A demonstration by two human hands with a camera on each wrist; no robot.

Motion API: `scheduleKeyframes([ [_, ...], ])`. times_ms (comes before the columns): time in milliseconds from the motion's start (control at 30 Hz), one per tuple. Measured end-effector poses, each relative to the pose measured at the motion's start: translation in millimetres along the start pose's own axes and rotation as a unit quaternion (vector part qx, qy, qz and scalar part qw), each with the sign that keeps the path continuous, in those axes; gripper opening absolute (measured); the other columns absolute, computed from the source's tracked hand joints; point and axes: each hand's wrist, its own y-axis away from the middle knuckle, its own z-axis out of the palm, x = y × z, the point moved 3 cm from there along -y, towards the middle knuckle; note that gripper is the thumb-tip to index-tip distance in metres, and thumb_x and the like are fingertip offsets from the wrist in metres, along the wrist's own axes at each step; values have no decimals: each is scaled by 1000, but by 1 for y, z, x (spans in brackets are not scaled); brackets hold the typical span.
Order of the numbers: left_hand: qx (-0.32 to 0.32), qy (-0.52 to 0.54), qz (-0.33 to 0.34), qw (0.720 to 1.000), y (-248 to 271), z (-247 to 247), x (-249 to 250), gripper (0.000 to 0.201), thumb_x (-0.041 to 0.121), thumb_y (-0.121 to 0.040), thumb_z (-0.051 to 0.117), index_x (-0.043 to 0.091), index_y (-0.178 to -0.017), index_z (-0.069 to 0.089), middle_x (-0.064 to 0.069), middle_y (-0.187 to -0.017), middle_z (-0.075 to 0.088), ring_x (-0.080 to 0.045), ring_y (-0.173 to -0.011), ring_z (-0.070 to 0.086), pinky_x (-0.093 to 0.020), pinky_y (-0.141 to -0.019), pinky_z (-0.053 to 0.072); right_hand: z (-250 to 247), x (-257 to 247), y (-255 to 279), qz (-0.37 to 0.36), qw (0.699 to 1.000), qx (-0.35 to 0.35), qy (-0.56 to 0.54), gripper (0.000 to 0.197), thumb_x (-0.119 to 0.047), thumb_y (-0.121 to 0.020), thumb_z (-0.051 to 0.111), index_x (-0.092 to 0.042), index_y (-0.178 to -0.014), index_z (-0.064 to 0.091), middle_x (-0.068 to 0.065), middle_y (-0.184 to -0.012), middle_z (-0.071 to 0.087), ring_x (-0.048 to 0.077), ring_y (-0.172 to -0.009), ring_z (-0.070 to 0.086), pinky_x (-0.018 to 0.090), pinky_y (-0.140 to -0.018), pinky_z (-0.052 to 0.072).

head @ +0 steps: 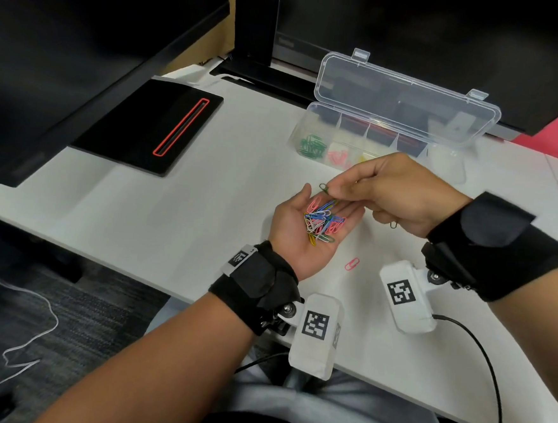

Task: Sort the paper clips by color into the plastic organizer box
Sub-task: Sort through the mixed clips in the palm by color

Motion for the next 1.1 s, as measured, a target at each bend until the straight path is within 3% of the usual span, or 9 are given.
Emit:
scheduleKeyframes([
  [67,1,0,2,1000,0,0,0,47,31,-103,32,-5,-112,60,-26,-112,63,-33,-115,56,-42,-102,42,-1,3,-2,26,998,-28,-50,5,-12,-86,68,-10,-86,73,18,-85,73,4,-36,27,15,-38,14],
  [100,0,-2,2,1000,0,0,1,48,31,-103,31,-5,-114,60,-25,-114,63,-33,-118,56,-42,-101,42,-2,6,-4,40,995,-38,-79,7,-12,-89,64,-9,-86,69,17,-78,71,3,-35,25,14,-37,13],
  [167,1,-9,3,1000,0,0,1,49,31,-103,29,-5,-118,58,-25,-117,62,-31,-122,54,-41,-102,42,-3,10,-6,76,982,-66,-161,18,-16,-95,53,-14,-77,56,0,-52,50,4,-36,17,15,-36,10],
  [267,5,-23,15,1000,0,-1,3,49,30,-103,30,-7,-117,58,-26,-116,63,-33,-113,60,-41,-99,47,-6,16,-8,116,939,-90,-312,16,-19,-82,38,-20,-66,36,-6,-54,19,9,-41,10,19,-37,9],
  [367,3,-7,31,999,-2,-1,8,48,29,-103,32,-10,-119,56,-29,-121,61,-38,-109,61,-45,-94,50,-7,20,-12,99,903,-83,-409,9,-22,-67,36,-19,-59,32,-6,-51,19,10,-40,11,18,-39,11],
  [533,-6,49,67,996,-2,-3,34,49,27,-104,32,-13,-123,53,-32,-125,58,-43,-118,54,-48,-99,45,-5,21,-31,95,882,-21,-461,32,-29,-87,38,-21,-56,32,-7,-46,22,10,-35,15,19,-41,7],
  [700,0,59,82,995,-5,-8,54,50,28,-104,31,-12,-126,52,-30,-130,56,-42,-124,51,-46,-106,40,0,2,-51,62,880,-29,-471,49,-42,-93,46,-21,-52,32,-6,-45,23,10,-36,16,20,-38,10],
  [900,-17,59,91,994,-11,-9,60,51,28,-103,33,-11,-120,60,-28,-126,60,-40,-122,56,-50,-99,46,-2,-21,-82,14,861,-12,-508,43,-34,-92,37,-19,-52,32,-4,-49,21,12,-40,15,26,-45,12],
  [1100,-38,64,92,993,-14,-10,60,49,29,-102,33,-8,-117,61,-26,-126,61,-37,-119,58,-47,-97,47,-5,-42,-116,-25,868,52,-492,36,-30,-90,36,-20,-56,26,-2,-55,17,15,-48,12,28,-47,17],
])
